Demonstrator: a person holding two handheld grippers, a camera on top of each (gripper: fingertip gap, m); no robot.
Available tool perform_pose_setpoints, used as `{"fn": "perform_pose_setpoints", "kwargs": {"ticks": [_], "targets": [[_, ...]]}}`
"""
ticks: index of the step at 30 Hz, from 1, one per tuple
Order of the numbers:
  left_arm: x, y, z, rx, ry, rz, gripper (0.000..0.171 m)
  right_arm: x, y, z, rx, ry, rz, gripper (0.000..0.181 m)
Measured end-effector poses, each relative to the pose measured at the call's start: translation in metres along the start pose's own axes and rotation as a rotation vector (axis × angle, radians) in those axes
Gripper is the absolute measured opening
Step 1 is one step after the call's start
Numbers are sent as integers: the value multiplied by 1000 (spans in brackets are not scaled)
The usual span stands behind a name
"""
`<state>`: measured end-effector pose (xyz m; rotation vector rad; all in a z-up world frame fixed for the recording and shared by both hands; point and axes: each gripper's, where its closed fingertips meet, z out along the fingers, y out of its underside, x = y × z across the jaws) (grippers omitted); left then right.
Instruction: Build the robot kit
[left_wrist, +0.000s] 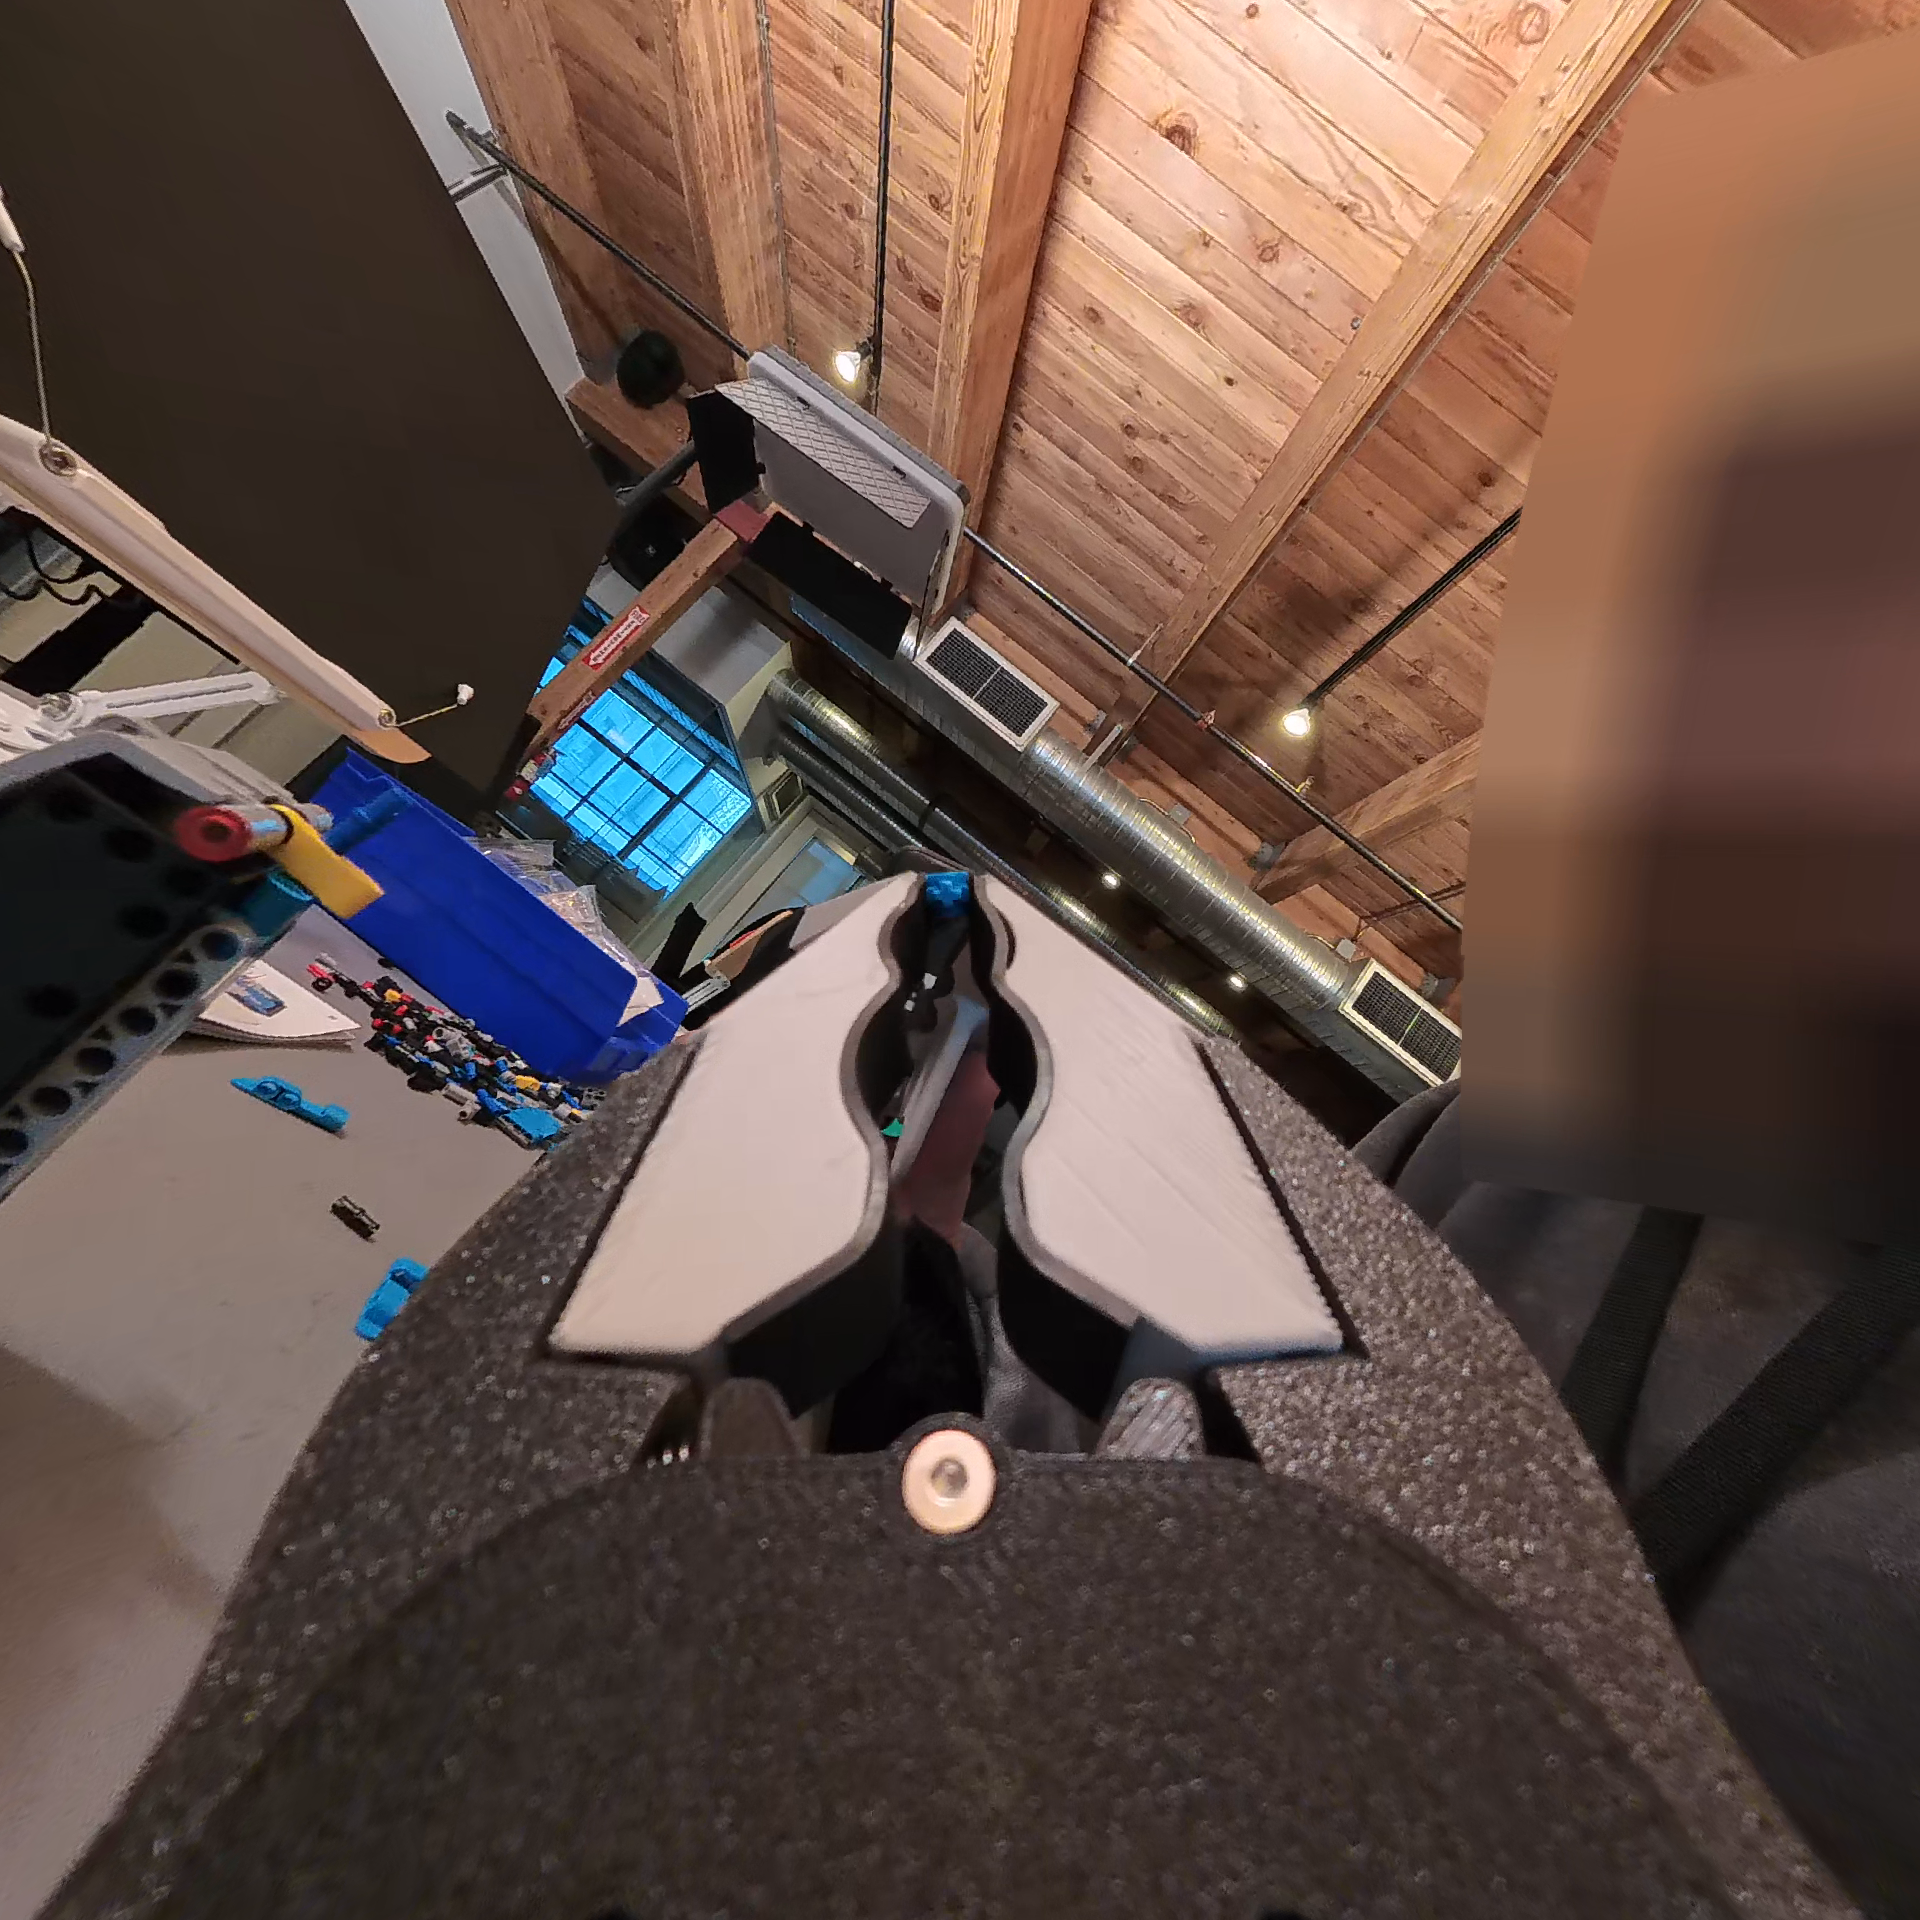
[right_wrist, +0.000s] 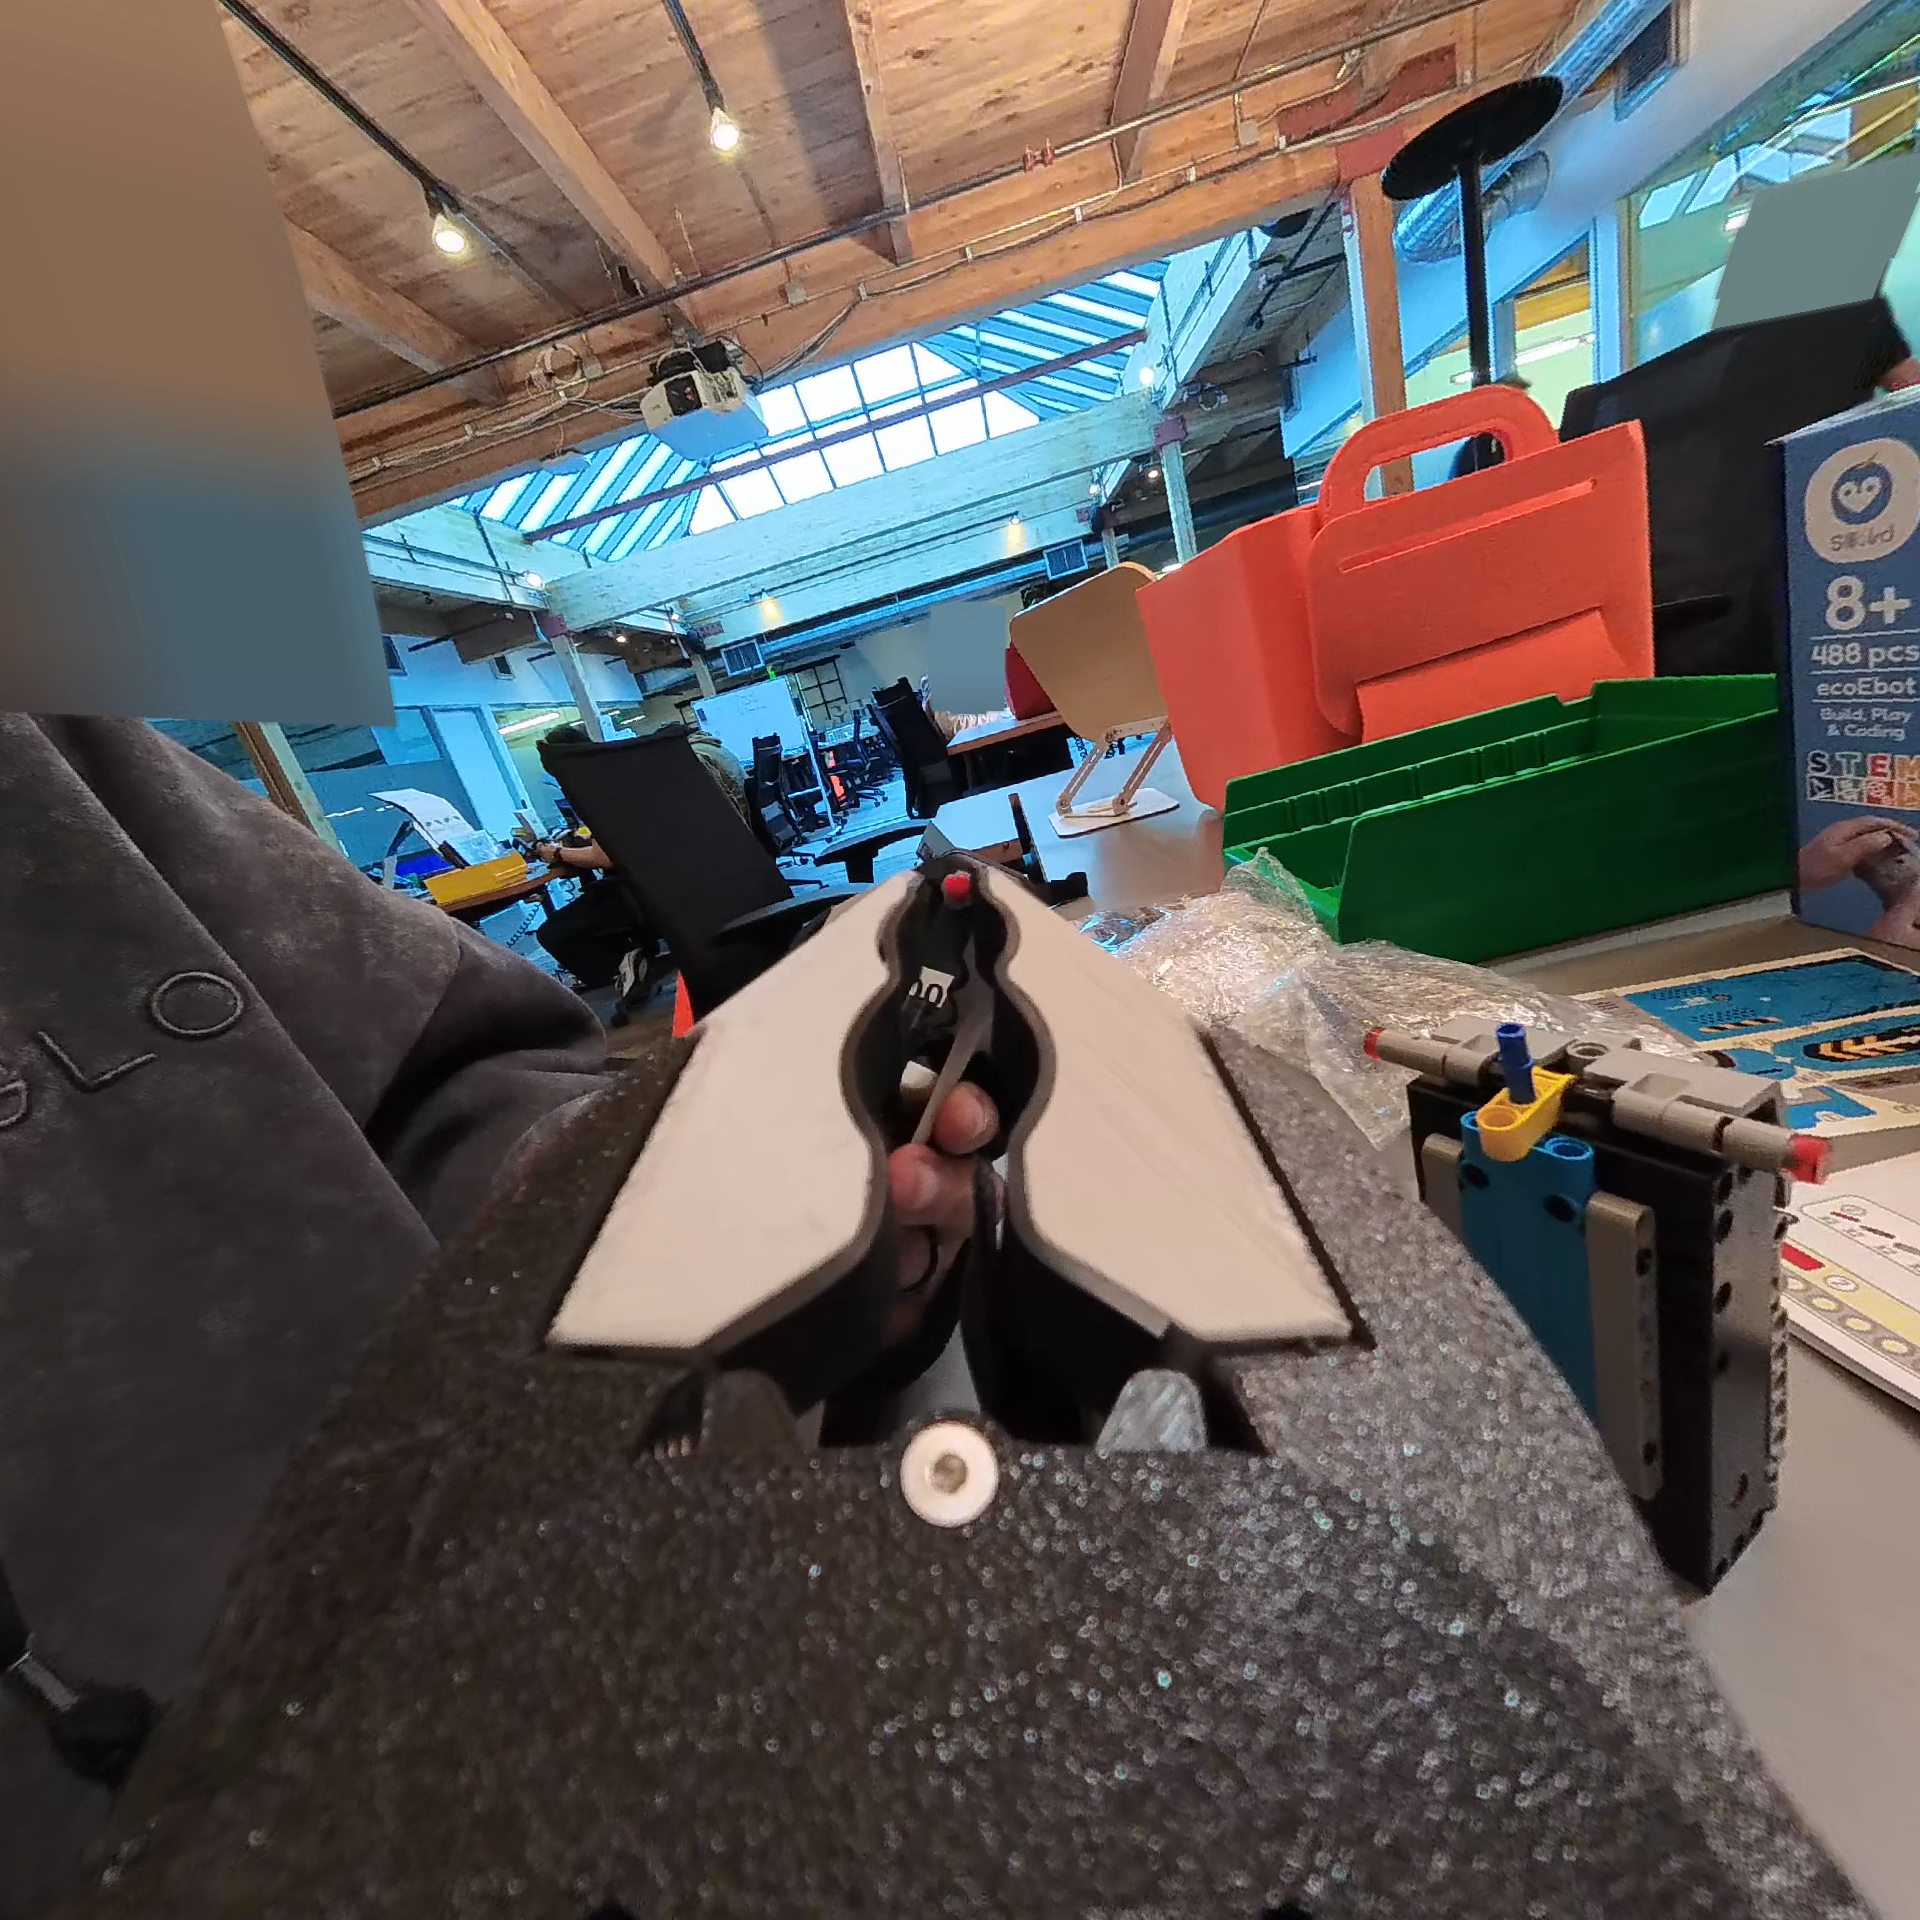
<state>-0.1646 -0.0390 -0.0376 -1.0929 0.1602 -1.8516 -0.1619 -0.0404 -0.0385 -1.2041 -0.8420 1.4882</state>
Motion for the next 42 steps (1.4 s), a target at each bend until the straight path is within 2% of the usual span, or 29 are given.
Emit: {"fn": "perform_pose_setpoints", "kwargs": {"ticks": [9, 19, 23, 25, 26, 27, 29, 30, 32, 33, 35, 36, 38, 40, 42], "targets": [[-5, 1, -1, 9, -41, 30, 6, 5, 5, -1, -31, 33, -39, 3], [0, 3, 2, 9, -38, 44, 6, 1, 2, 1, 11, 9, 13, 3], [-9, 0, 1, 6, -84, 67, 6, 11, 6, 2, -27, 86, -59, 4], [-10, 0, 3, -31, -130, 203, 6, 14, 4, 0, -43, 129, -144, 6], [-13, 0, 3, -50, -177, 295, 6, 15, 0, -2, -36, 169, -207, 14], [-19, 0, 1, -80, -248, 411, 7, 15, -2, -3, -34, 205, -278, 24], [-26, 1, -1, -176, -375, 689, 6, 7, 2, -2, -50, 194, -320, 26], [-30, 4, -3, -256, -431, 863, 7, 3, 5, -1, -54, 166, -270, 31], [-39, 2, -11, -367, -545, 1175, 7, 13, 12, 0, -91, 179, -103, 54], [-42, 1, -13, -407, -572, 1270, 6, 20, 18, 0, -118, 189, -7, 67], [-43, 3, -14, -454, -585, 1419, 6, 31, 31, 1, -187, 226, 123, 80], [-42, 5, -14, -472, -585, 1491, 6, 33, 37, 2, -220, 239, 138, 82], [-43, 8, -14, -504, -590, 1591, 7, 33, 43, 3, -252, 251, 122, 76], [-44, 13, -13, -534, -577, 1644, 7, 30, 38, 3, -235, 245, 96, 63], [-44, 16, -12, -548, -576, 1679, 7, 30, 38, 2, -246, 240, 70, 58]]}}
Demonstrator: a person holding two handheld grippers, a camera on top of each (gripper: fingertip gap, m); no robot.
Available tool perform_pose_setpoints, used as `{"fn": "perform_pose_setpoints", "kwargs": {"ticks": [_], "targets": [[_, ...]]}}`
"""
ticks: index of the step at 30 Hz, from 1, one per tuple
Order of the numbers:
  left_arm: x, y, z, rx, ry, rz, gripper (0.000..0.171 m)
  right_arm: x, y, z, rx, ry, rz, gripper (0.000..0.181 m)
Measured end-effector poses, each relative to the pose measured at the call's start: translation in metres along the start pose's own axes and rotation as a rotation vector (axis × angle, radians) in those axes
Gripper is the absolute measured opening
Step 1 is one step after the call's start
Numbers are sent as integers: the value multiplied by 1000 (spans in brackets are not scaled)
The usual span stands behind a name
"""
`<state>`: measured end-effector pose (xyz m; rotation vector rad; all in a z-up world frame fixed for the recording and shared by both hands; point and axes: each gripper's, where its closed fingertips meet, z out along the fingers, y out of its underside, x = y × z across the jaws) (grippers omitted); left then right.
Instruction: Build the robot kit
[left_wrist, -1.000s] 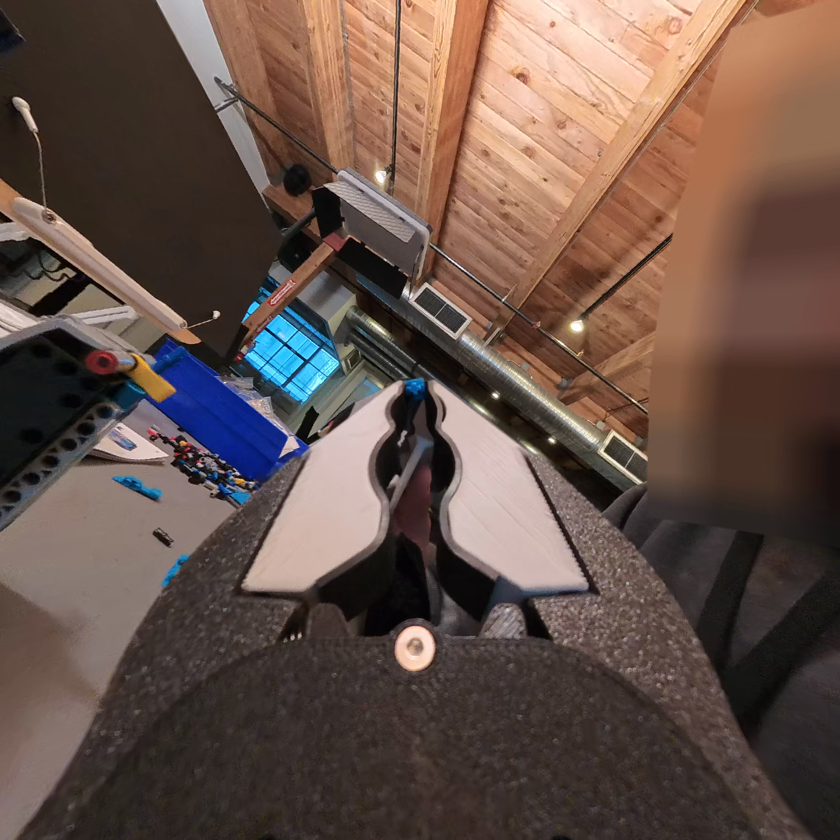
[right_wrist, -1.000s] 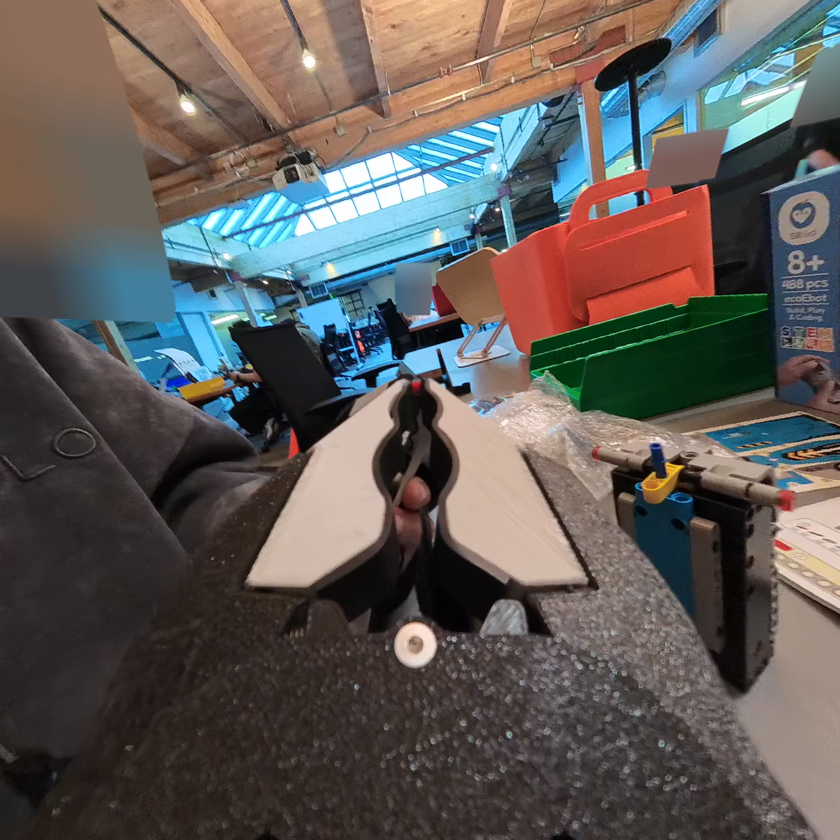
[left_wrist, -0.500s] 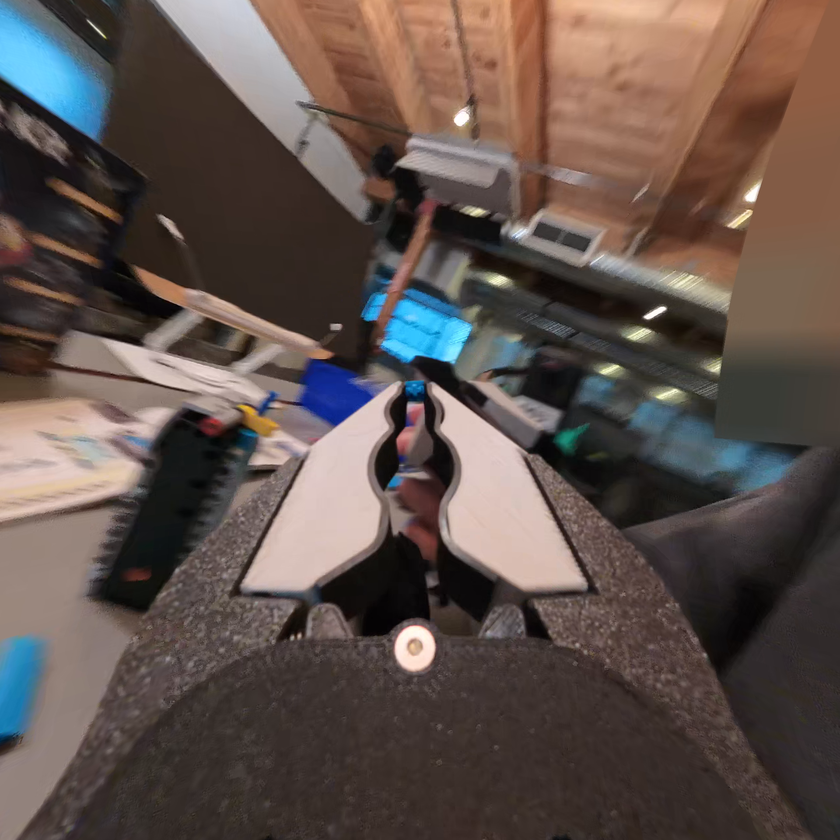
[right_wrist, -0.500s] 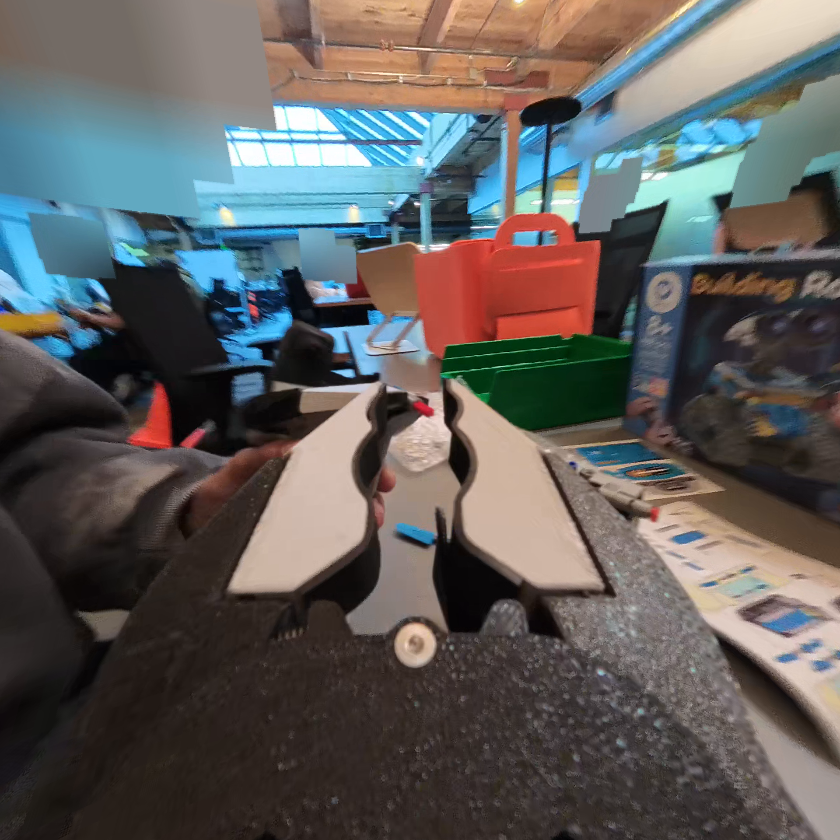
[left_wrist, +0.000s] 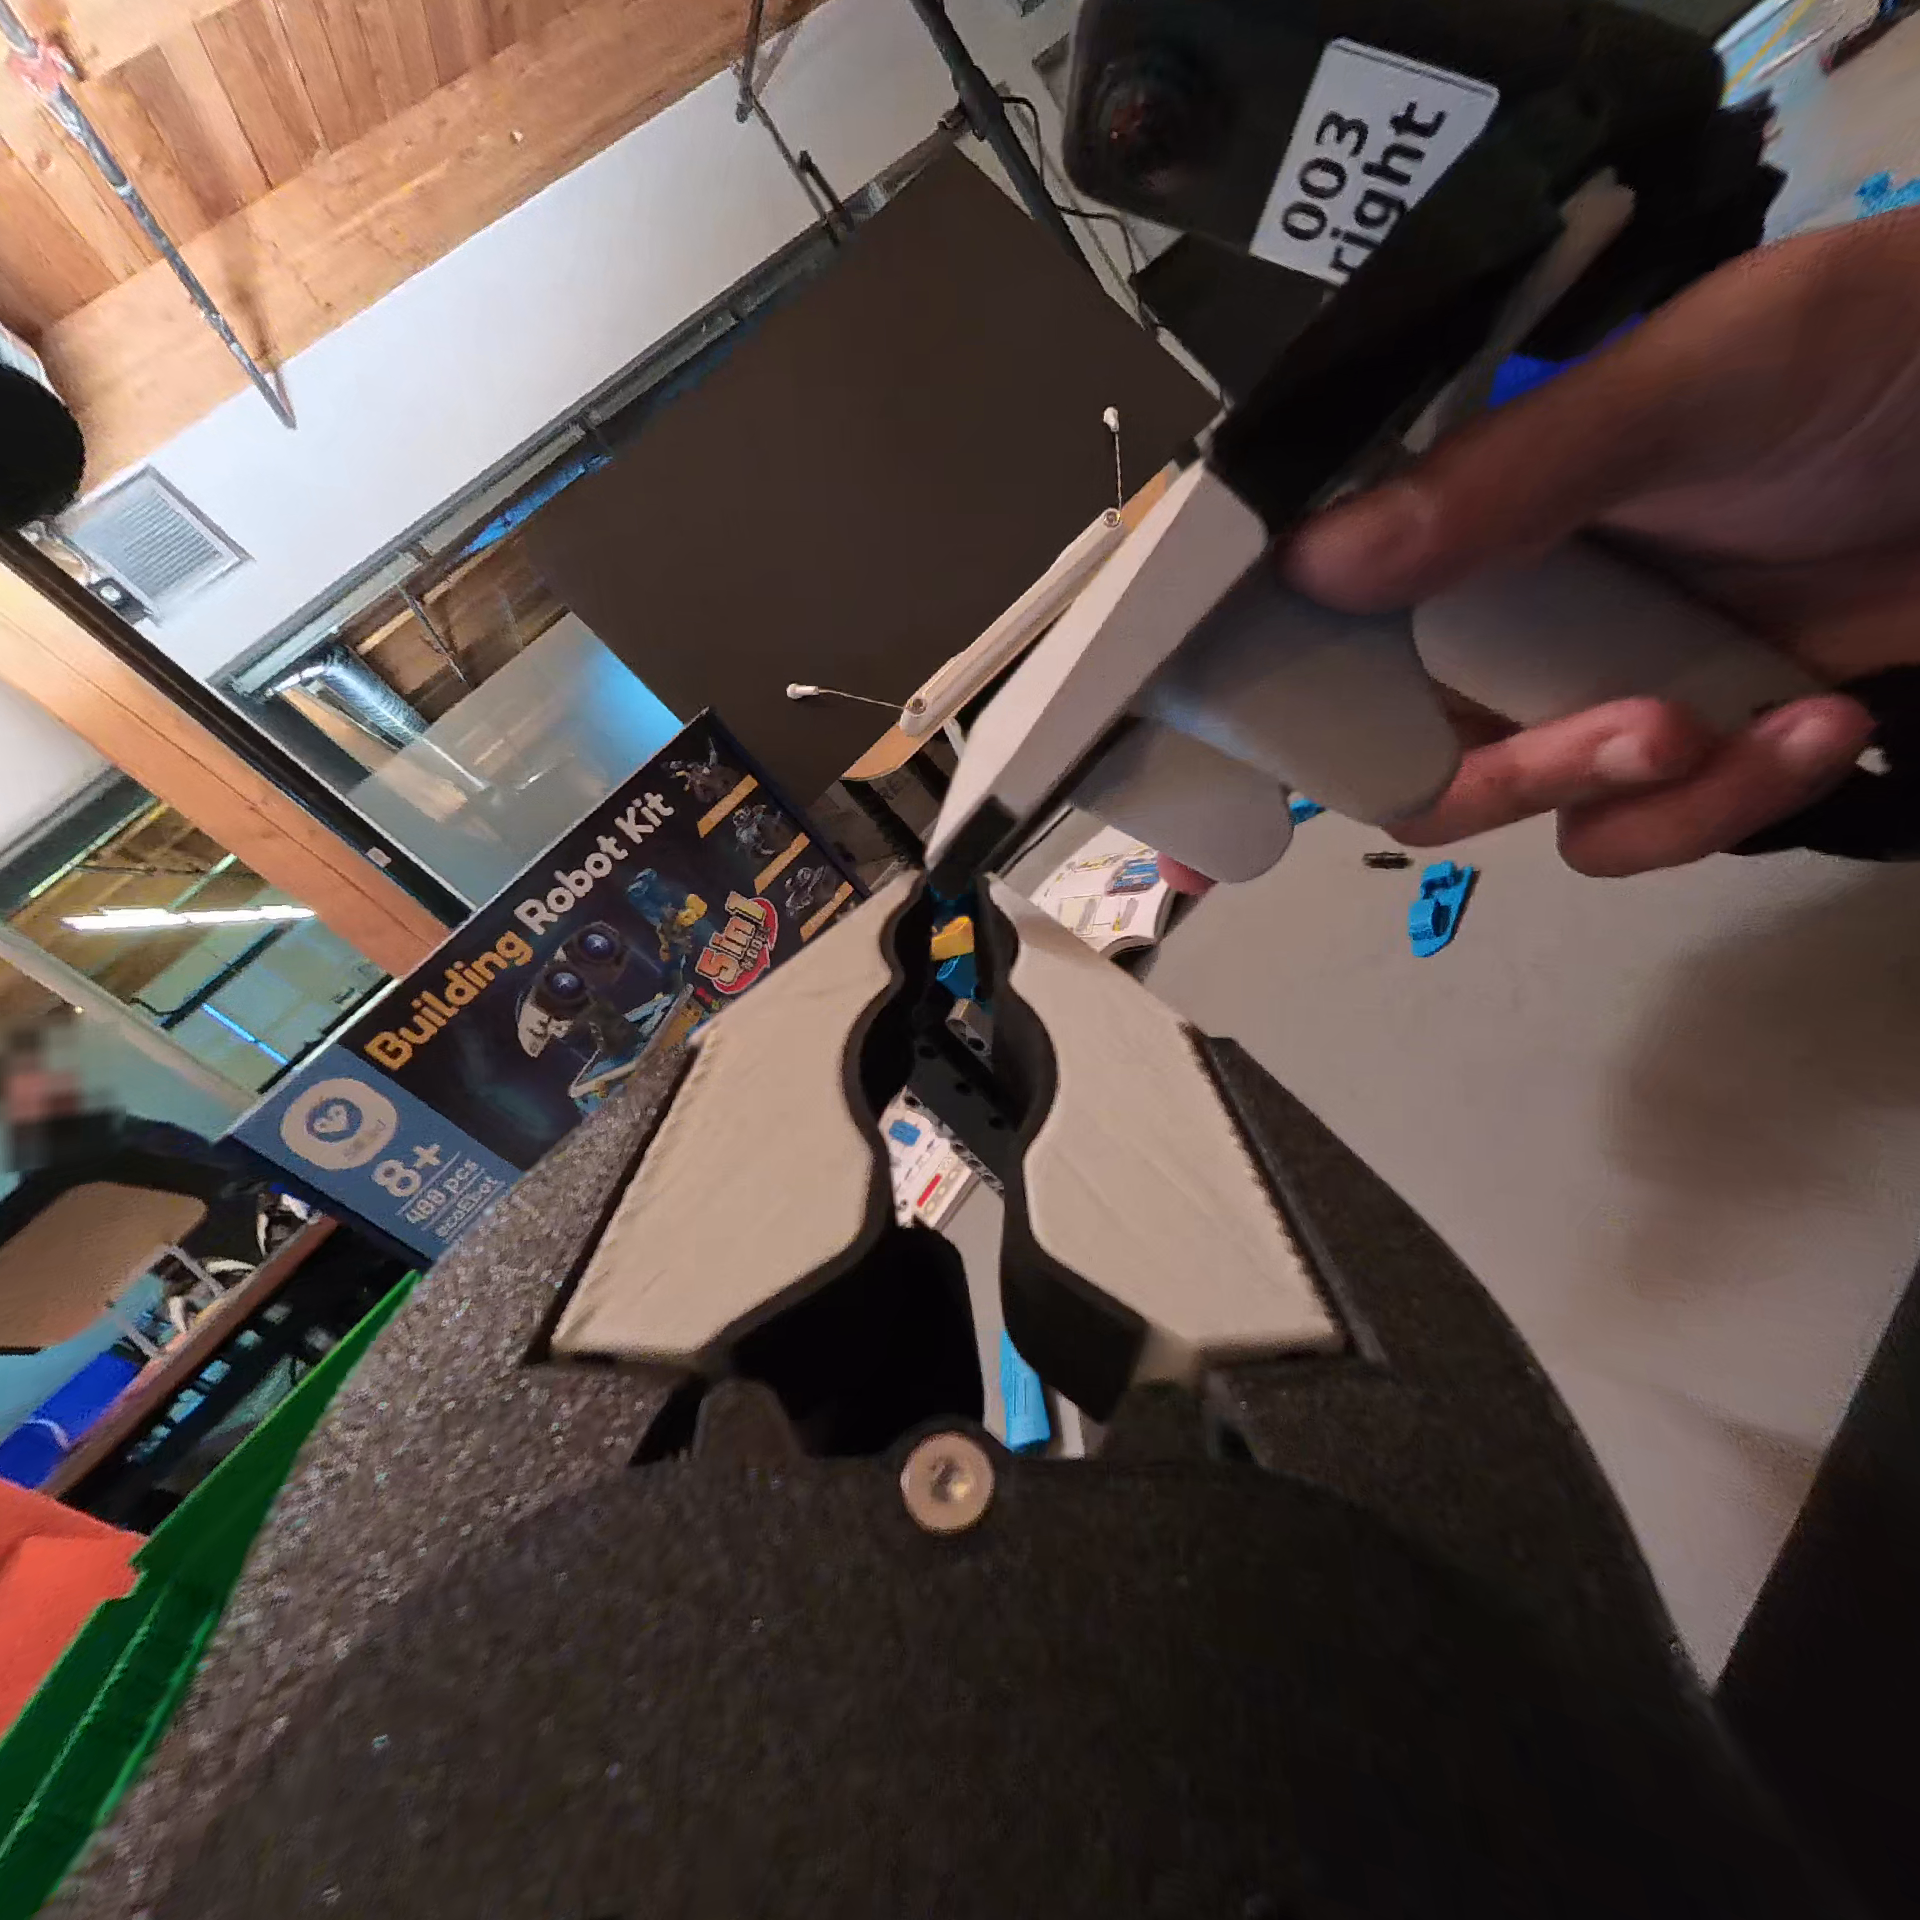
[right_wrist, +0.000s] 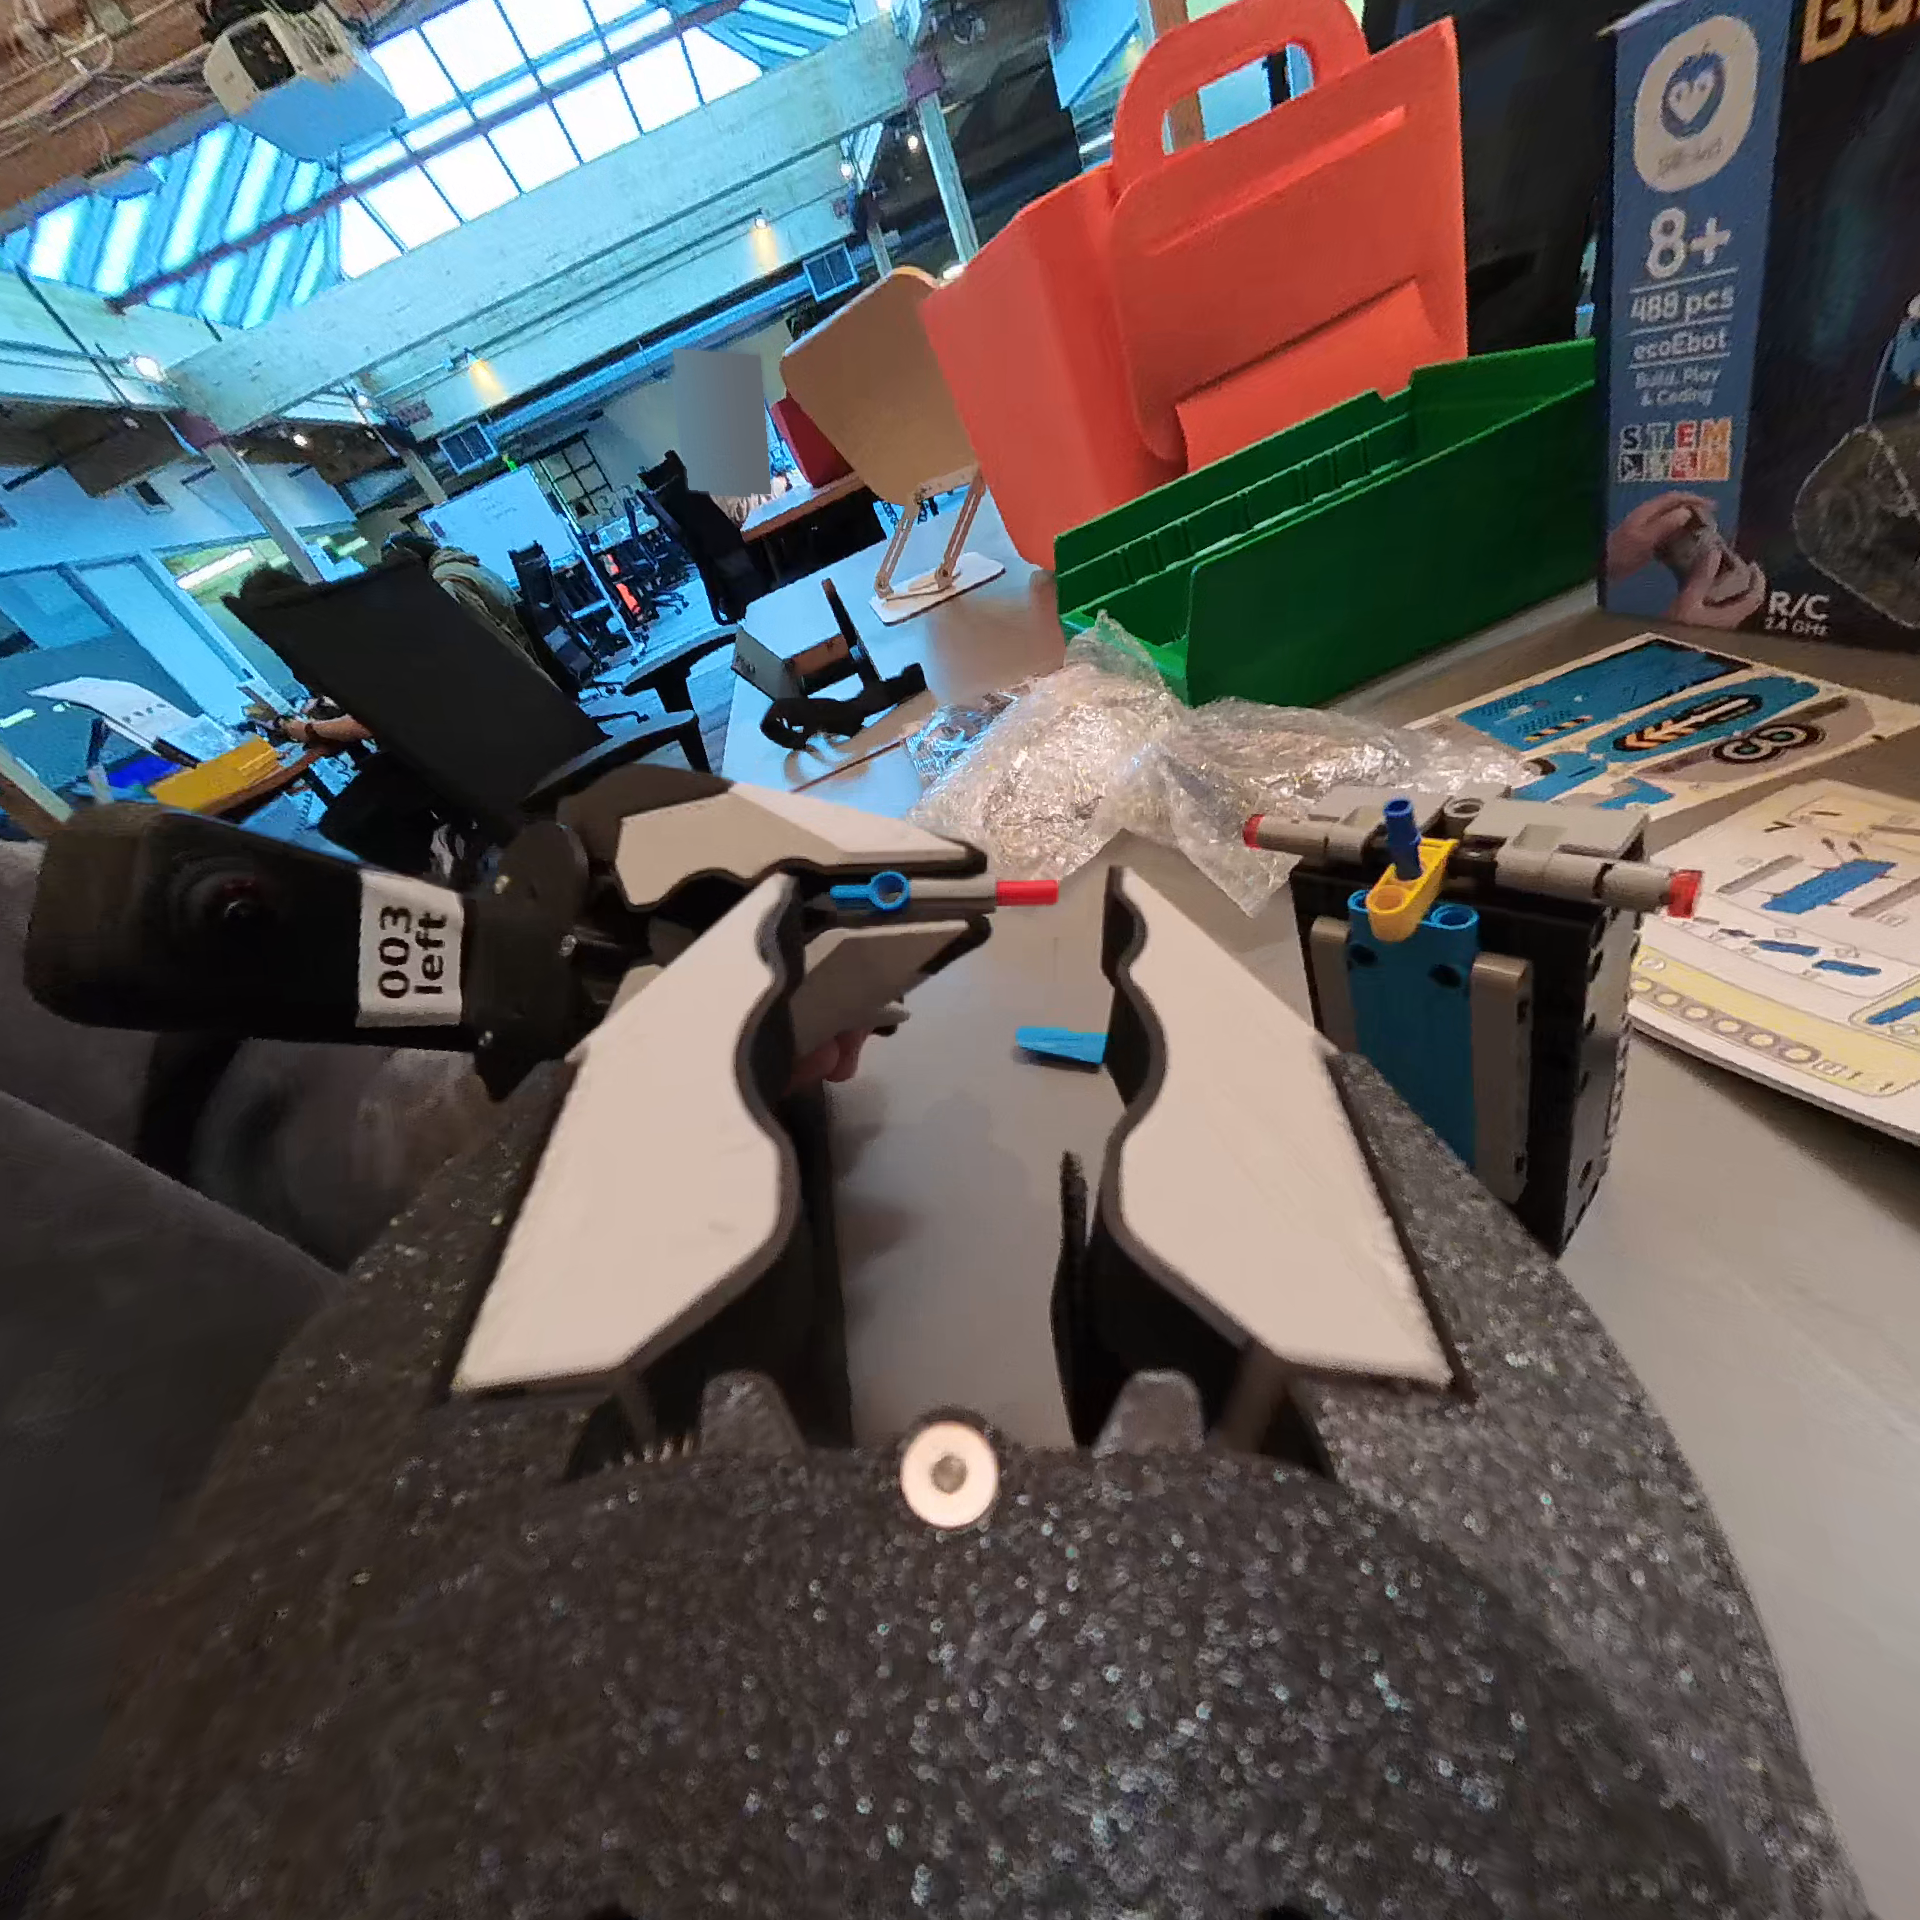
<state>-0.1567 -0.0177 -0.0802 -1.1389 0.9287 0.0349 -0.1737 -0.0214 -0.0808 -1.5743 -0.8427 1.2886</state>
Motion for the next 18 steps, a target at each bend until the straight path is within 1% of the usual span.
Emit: {"fn": "perform_pose_setpoints", "kwargs": {"ticks": [5, 13, 18], "targets": [[6, -2, 0, 0, -1, 68, 7, -5, 4, 1, -18, -43, 0, 49], [5, -3, 0, -2, -17, 84, 7, -5, 5, 1, -23, -63, 13, 47], [5, -5, -1, 8, -20, 74, 7, -6, 4, -1, -28, -51, -49, 44]]}}
